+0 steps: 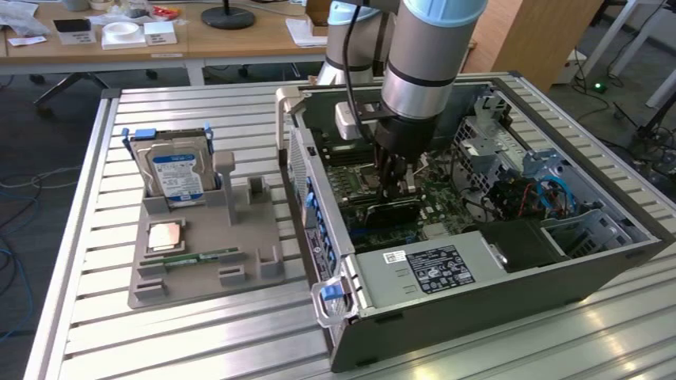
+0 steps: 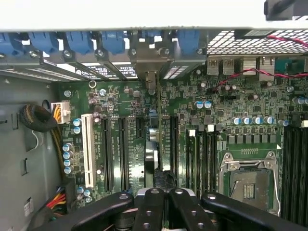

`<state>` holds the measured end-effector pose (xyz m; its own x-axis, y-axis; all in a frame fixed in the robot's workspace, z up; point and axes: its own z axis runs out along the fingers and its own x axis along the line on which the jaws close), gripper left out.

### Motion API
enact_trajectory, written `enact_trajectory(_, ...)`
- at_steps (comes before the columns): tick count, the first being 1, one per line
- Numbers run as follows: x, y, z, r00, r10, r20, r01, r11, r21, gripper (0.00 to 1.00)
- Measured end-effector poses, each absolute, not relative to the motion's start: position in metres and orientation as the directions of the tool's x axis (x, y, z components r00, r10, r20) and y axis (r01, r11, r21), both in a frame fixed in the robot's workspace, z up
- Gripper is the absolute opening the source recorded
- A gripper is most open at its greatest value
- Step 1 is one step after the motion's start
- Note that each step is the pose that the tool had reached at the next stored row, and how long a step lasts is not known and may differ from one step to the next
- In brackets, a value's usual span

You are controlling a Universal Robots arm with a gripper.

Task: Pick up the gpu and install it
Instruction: 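Press down on the gpu until it lock into place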

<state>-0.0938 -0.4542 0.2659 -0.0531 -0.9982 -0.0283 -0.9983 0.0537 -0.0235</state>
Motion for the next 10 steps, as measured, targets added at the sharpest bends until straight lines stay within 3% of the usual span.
enact_trajectory(10,-0.0939,-0.4528,0.2639,-0.053,-0.998,-0.029,-0.998,0.054,-0.023,0.11)
